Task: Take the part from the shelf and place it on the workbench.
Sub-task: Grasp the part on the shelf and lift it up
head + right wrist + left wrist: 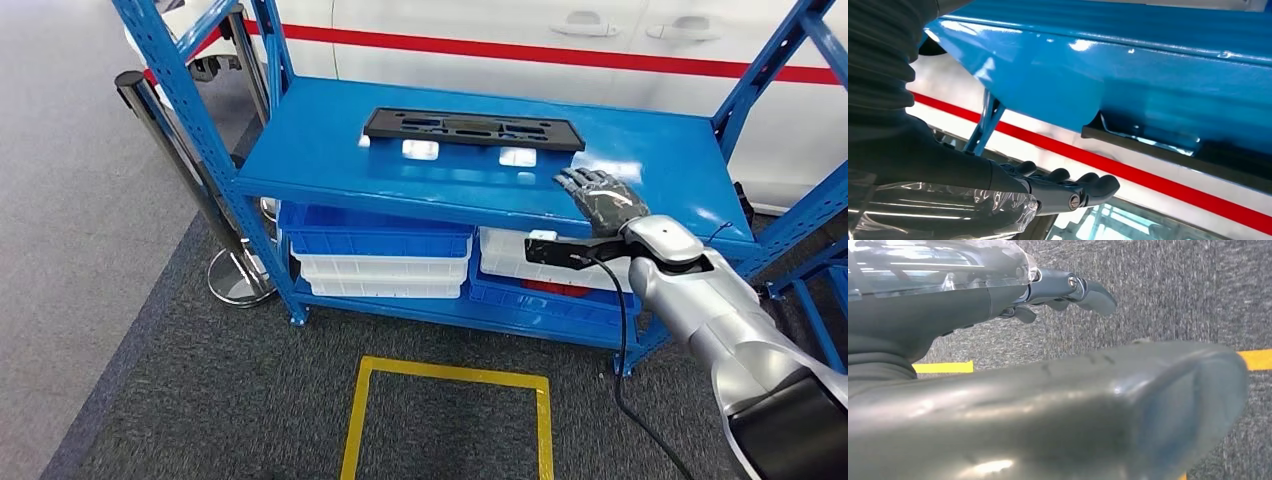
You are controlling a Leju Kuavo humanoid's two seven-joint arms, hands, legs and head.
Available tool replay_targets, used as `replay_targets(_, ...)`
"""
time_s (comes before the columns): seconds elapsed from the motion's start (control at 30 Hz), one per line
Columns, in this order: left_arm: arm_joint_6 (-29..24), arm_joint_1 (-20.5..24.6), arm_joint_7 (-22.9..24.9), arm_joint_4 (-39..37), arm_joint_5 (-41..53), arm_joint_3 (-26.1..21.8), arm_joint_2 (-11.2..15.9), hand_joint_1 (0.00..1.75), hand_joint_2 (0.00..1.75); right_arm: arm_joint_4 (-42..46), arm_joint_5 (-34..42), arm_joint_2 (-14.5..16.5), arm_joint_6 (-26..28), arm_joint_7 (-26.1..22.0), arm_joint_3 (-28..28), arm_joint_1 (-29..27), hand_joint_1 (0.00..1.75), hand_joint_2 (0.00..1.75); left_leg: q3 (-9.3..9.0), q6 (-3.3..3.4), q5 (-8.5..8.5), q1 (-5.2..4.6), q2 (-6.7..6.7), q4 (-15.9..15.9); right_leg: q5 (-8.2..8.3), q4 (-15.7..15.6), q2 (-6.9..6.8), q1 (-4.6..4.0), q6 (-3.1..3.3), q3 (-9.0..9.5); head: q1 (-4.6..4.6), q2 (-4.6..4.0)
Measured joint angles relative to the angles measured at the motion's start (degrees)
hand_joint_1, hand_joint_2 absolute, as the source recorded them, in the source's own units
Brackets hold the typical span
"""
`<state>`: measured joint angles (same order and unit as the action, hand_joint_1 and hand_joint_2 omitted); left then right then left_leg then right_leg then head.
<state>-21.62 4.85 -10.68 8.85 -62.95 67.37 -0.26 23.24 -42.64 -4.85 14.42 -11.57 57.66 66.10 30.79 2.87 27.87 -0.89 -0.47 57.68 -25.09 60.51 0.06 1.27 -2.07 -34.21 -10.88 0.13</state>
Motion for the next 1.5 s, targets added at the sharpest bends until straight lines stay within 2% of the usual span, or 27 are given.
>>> replay_targets(0.07, -0.04, -0.09, 0.29, 0.00, -0.01, -0.08, 0.07, 0.00, 0.00, 0.01, -0.36, -0.01, -0.20, -0.09, 0.00, 0.48, 0.00, 1.75, -0.98, 0.57, 0.28, 0.11, 0.02, -0.36, -1.40, 4.20, 0.00, 0.04, -0.12, -2.65, 0.02, 0.00)
replay_targets(0.17, 0.12, -0.15, 0.59, 0.01, -0.04, -0.09, 0.15, 0.00, 0.00, 0.03, -1.22, 0.14, -1.11, -0.08, 0.08, 0.93, 0.00, 1.75, -1.87, 0.57, 0.98, 0.12, 0.01, -0.34, -4.23, 13.56, -0.01, 0.06, -0.13, -9.34, 0.04, 0.00)
replay_targets(0.23, 0.40, -0.34, 0.64, 0.00, -0.05, -0.09, 0.15, 0.00, 0.00, 0.05, -1.82, 0.33, -1.85, 0.02, 0.22, 1.16, 0.00, 1.75, -3.07, 0.24, 1.93, 0.23, -0.22, -0.31, -2.13, 13.22, -0.03, 0.11, -0.06, -10.98, 0.04, 0.00)
replay_targets(0.3, 0.63, -0.50, 0.64, -0.01, -0.02, -0.09, 0.15, 0.00, 0.00, 0.07, -2.32, 0.65, -2.38, 0.18, 0.40, 1.90, 0.00, 1.75, -4.77, -0.29, 3.38, 0.35, -0.40, -0.33, 3.09, 5.98, -0.08, 0.10, 0.20, -9.43, 0.04, 0.00)
replay_targets(0.37, 0.74, -0.41, 0.68, 0.00, 0.00, -0.09, 0.16, 0.00, 0.00, 0.10, -2.65, 0.97, -2.86, 0.50, 0.63, 2.93, 0.00, 1.75, -6.03, -1.03, 4.83, 0.39, -0.44, -0.56, 5.72, 0.20, -0.06, -0.26, 0.68, -7.80, 0.03, 0.00)
replay_targets(0.43, 0.77, -0.25, 0.70, 0.00, -0.01, -0.09, 0.18, 0.00, 0.00, 0.32, -2.78, 1.38, -3.26, 0.89, 0.86, 3.94, 0.00, 1.75, -7.18, -1.80, 5.38, 0.41, -0.36, -0.85, 4.74, -0.96, 0.09, -0.69, 1.37, -7.01, 0.04, 0.00)
replay_targets(0.5, 0.78, -0.14, 0.67, 0.00, -0.02, -0.09, 0.26, 0.00, 0.00, 0.68, -2.75, 1.80, -3.48, 1.18, 0.97, 5.30, 0.00, 1.75, -7.25, -2.44, 4.40, 0.42, -0.21, 0.88, 3.61, -1.41, 0.15, -0.58, 2.19, -5.49, 0.07, -0.01)
replay_targets(0.57, 0.80, 0.04, 0.61, 0.00, -0.02, -0.09, 0.38, 0.00, 0.00, 0.90, -2.53, 2.15, -3.71, 1.35, 0.98, 6.86, 0.00, 1.75, -3.65, -2.93, 2.63, 0.56, -0.07, 7.43, 2.28, -2.32, 0.13, -0.42, 2.83, -3.15, 0.02, 0.00)
replay_targets(0.6, 0.81, 0.06, 0.59, 0.01, -0.01, -0.09, 0.40, 0.00, 0.00, 0.95, -2.41, 2.32, -3.87, 1.39, 0.98, 7.28, 0.00, 1.75, -1.00, -3.13, 2.75, 0.72, 0.01, 11.33, 1.49, -2.91, 0.14, -0.44, 2.98, -1.80, 0.01, 0.00)
replay_targets(0.67, 0.84, -0.11, 0.66, 0.01, 0.00, -0.08, 0.39, 0.00, 0.00, 0.96, -2.24, 2.54, -4.15, 1.42, 1.01, 7.23, 0.00, 1.75, 3.96, -3.54, 6.76, 0.93, 0.04, 15.83, -0.27, -4.01, 0.12, -0.45, 3.05, 1.35, -0.01, 0.00)
replay_targets(0.73, 0.90, -0.48, 0.81, 0.01, -0.02, -0.07, 0.39, 0.00, 0.00, 0.96, -2.19, 2.73, -4.16, 1.42, 1.03, 6.91, 0.00, 1.75, 7.21, -3.82, 11.00, 1.13, 0.07, 14.40, -2.24, -4.93, 0.14, -0.40, 2.93, 4.81, -0.01, 0.00)
replay_targets(0.77, 0.94, -0.68, 0.86, 0.01, -0.03, -0.07, 0.39, 0.00, 0.00, 0.96, -2.18, 2.83, -4.10, 1.42, 1.04, 6.80, 0.00, 1.75, 8.32, -3.87, 10.75, 1.26, 0.08, 12.01, -3.31, -5.29, 0.17, -0.37, 2.81, 6.57, -0.01, 0.00)
replay_targets(0.8, 0.97, -0.91, 0.90, 0.01, -0.04, -0.07, 0.39, 0.00, 0.00, 0.95, -2.15, 2.92, -4.04, 1.43, 1.04, 6.55, 0.00, 1.75, 9.21, -3.81, 6.94, 1.39, 0.11, 8.43, -4.53, -5.62, 0.18, -0.36, 2.63, 8.24, 0.00, 0.00)
replay_targets(0.87, 1.05, -1.43, 0.93, 0.00, -0.04, -0.08, 0.31, 0.00, 0.00, 0.83, -1.88, 3.05, -3.92, 1.51, 1.14, 5.58, 0.00, 1.75, 10.24, -3.25, -4.72, 1.36, 0.26, 2.15, -7.00, -5.64, 0.43, -0.45, 2.03, 11.10, 0.02, 0.00)
replay_targets(0.9, 1.11, -1.56, 0.88, 0.00, -0.04, -0.08, 0.27, 0.00, 0.00, 0.80, -1.65, 3.15, -3.92, 1.53, 1.20, 5.03, 0.00, 1.75, 10.36, -2.81, -8.93, 1.12, 0.28, 0.63, -8.18, -5.69, 0.57, -0.49, 1.54, 12.17, 0.08, -0.01)
replay_targets(0.93, 1.18, -1.47, 0.85, 0.00, -0.07, -0.08, 0.21, 0.00, 0.00, 0.86, -1.35, 3.21, -3.93, 1.54, 1.26, 4.79, 0.00, 1.75, 10.29, -2.29, -10.18, 0.83, 0.34, 0.55, -8.82, -5.37, 0.74, -0.39, 1.05, 12.85, 0.10, -0.01)
replay_targets(1.0, 1.32, -0.75, 0.94, 0.01, -0.05, -0.08, 0.15, 0.00, 0.00, 1.33, -0.53, 3.35, -4.15, 1.38, 1.15, 5.31, 0.00, 1.75, 9.63, -1.36, -8.68, 0.50, 0.34, 1.06, -7.98, -2.54, 0.83, -0.04, 0.25, 11.60, 0.08, 0.01)
replay_targets(1.07, 1.62, -0.03, 1.27, -0.01, -0.02, -0.07, 0.11, 0.00, 0.00, 1.65, 0.75, 3.34, -4.81, 1.09, 0.77, 5.81, 0.00, 1.75, 8.38, -0.64, -7.77, 0.65, 0.38, 0.34, -5.53, 4.71, 0.70, 0.10, -0.10, 6.75, 0.01, 0.02)
replay_targets(1.1, 1.80, 0.13, 1.23, -0.01, -0.02, -0.07, 0.10, 0.00, 0.00, 1.66, 1.44, 3.29, -5.18, 0.89, 0.56, 5.35, 0.00, 1.75, 7.41, -0.44, -7.23, 0.74, 0.33, -0.16, -5.40, 8.47, 0.60, 0.08, -0.21, 3.88, 0.02, 0.02)
replay_targets(1.17, 2.08, 0.00, 0.68, 0.00, -0.08, -0.07, -0.01, 0.00, 0.00, 1.61, 2.59, 3.14, -5.51, 0.57, 0.30, 2.99, 0.00, 1.75, 4.96, -0.16, -5.80, 0.76, 0.01, -0.94, -8.86, 12.83, 0.50, 0.03, -0.35, -1.03, 0.02, 0.02)
replay_targets(1.23, 2.18, -0.42, 0.14, 0.01, -0.17, -0.07, -0.20, 0.00, 0.00, 1.46, 3.23, 2.99, -5.23, 0.52, 0.10, 0.31, 0.00, 1.75, 2.48, -0.18, -4.15, 0.69, -0.54, -1.29, -12.88, 12.28, 0.49, -0.07, -0.21, -4.25, 0.02, 0.01)
replay_targets(1.27, 2.27, -0.59, 0.00, 0.01, -0.22, -0.07, -0.28, 0.00, 0.00, 1.40, 3.53, 2.97, -5.02, 0.54, -0.02, -0.57, 0.00, 1.75, 1.40, -0.19, -3.33, 0.61, -0.76, -1.33, -12.60, 10.18, 0.46, -0.22, 0.04, -5.15, 0.02, 0.01)
replay_targets(1.3, 2.37, -0.69, -0.02, 0.01, -0.29, -0.07, -0.36, 0.00, 0.00, 1.33, 3.91, 2.97, -4.85, 0.56, -0.18, -1.12, 0.00, 1.75, 0.48, -0.20, -2.54, 0.53, -0.90, -1.34, -9.82, 6.96, 0.40, -0.51, 0.51, -5.62, 0.02, 0.00)
replay_targets(1.37, 2.54, -0.75, 0.38, 0.01, -0.58, -0.07, -0.63, 0.00, 0.00, 1.15, 4.75, 2.97, -4.63, 0.57, -0.67, -1.90, 0.00, 1.75, -0.85, -0.38, -1.14, 0.44, -1.11, -1.22, 0.03, -0.29, 0.42, -1.45, 1.81, -5.95, 0.02, -0.01)
replay_targets(1.4, 2.57, -0.75, 0.67, 0.01, -0.73, -0.07, -0.77, 0.00, 0.00, 1.06, 5.05, 3.05, -4.59, 0.56, -0.91, -2.26, 0.00, 1.75, -1.22, -0.63, -0.51, 0.42, -1.23, -1.17, 3.93, -2.59, 0.50, -1.85, 2.32, -5.95, 0.01, 0.00)
replay_targets(1.43, 2.61, -0.73, 0.92, 0.01, -0.83, -0.07, -0.89, 0.00, 0.00, 1.00, 5.26, 3.20, -4.55, 0.56, -1.13, -2.51, 0.00, 1.75, -1.51, -0.93, -0.05, 0.42, -1.32, -1.00, 5.94, -3.75, 0.59, -2.12, 2.72, -5.90, 0.02, 0.00)
replay_targets(1.5, 2.60, -0.56, 1.15, -0.01, -0.82, -0.07, -0.81, 0.00, 0.00, 1.01, 5.53, 3.63, -4.72, 0.54, -1.56, -2.55, 0.00, 1.75, -1.98, -1.50, 0.60, 0.28, -1.30, -0.71, 5.80, -4.11, 0.61, -1.96, 3.27, -5.10, 0.05, 0.01)
